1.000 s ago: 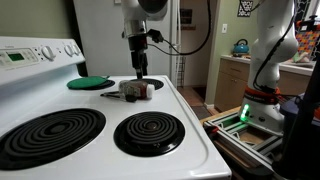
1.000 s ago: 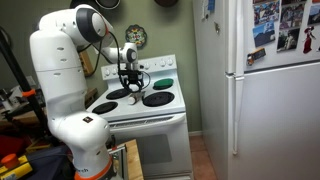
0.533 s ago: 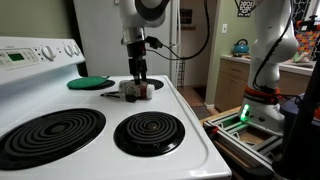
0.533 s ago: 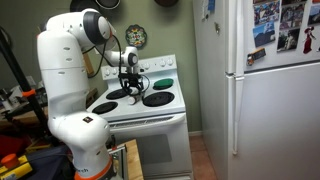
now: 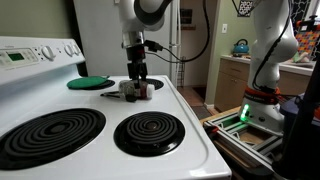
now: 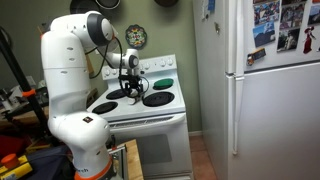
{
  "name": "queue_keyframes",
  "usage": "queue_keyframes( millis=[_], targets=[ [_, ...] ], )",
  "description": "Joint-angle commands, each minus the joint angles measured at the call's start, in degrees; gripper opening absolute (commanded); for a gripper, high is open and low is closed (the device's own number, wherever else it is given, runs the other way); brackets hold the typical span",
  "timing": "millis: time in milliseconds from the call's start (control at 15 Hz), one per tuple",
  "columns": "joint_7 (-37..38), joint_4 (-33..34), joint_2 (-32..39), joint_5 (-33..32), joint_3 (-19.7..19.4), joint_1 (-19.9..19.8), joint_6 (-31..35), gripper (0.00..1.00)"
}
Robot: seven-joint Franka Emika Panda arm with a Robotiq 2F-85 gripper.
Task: Flip the ketchup bottle over on the stovetop
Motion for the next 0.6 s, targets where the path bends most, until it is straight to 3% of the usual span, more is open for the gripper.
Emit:
queue_keyframes(
  millis=[0,267,533],
  targets=[
    [3.87,0.47,1.80,-1.32,0.18,0.09,1.46,0.58],
    [6.42,0.48,1.71,0.84,0.18,-0.34,1.51,0.28],
    [4.74,-0.34,-0.74,9.95,1.13,-2.26,0.53,0.23]
  ],
)
